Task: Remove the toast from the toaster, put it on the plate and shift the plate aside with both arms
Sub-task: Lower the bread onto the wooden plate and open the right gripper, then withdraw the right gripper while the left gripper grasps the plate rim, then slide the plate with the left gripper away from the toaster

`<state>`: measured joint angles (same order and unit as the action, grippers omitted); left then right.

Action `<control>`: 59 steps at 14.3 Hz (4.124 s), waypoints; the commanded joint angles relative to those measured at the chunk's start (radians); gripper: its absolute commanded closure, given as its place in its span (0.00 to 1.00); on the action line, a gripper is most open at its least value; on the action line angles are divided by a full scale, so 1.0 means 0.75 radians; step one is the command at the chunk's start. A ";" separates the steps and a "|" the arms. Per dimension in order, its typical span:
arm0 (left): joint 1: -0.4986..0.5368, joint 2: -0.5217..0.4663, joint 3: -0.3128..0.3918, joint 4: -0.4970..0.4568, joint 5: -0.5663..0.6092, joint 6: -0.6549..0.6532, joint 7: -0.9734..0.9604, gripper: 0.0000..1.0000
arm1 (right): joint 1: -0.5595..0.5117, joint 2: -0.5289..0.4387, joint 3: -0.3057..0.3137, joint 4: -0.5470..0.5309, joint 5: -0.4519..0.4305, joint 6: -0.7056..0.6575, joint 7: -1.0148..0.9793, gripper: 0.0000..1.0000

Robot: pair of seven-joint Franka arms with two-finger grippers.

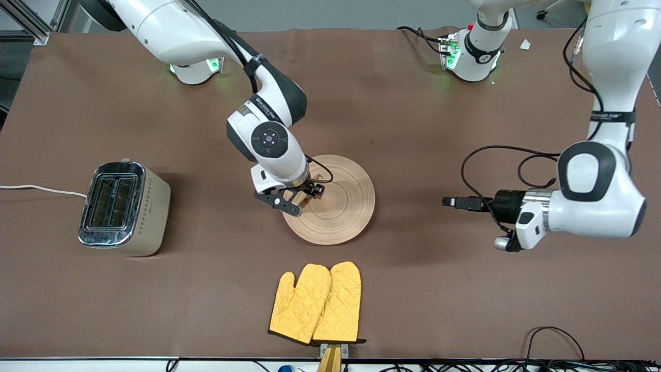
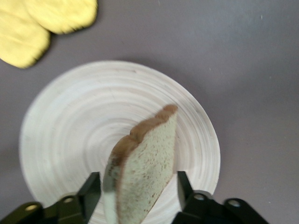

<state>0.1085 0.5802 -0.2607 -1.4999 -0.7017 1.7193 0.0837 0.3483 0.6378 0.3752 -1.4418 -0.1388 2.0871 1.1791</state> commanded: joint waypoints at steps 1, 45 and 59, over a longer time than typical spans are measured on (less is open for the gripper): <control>-0.016 0.057 -0.006 0.032 -0.081 0.017 0.070 0.00 | -0.057 -0.042 0.011 0.053 -0.013 -0.036 0.011 0.00; -0.143 0.094 -0.023 -0.092 -0.367 0.518 0.482 1.00 | -0.362 -1.000 -0.697 -0.199 0.167 -0.709 -1.584 0.00; 0.546 0.093 -0.027 -0.064 0.005 0.121 0.827 1.00 | -0.366 -0.987 -0.703 -0.162 0.167 -0.713 -1.584 0.00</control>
<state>0.4489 0.6376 -0.2668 -1.5519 -0.7384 1.8436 0.6478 0.0830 -0.1123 -0.1563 -1.5815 -0.0162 1.5660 0.0019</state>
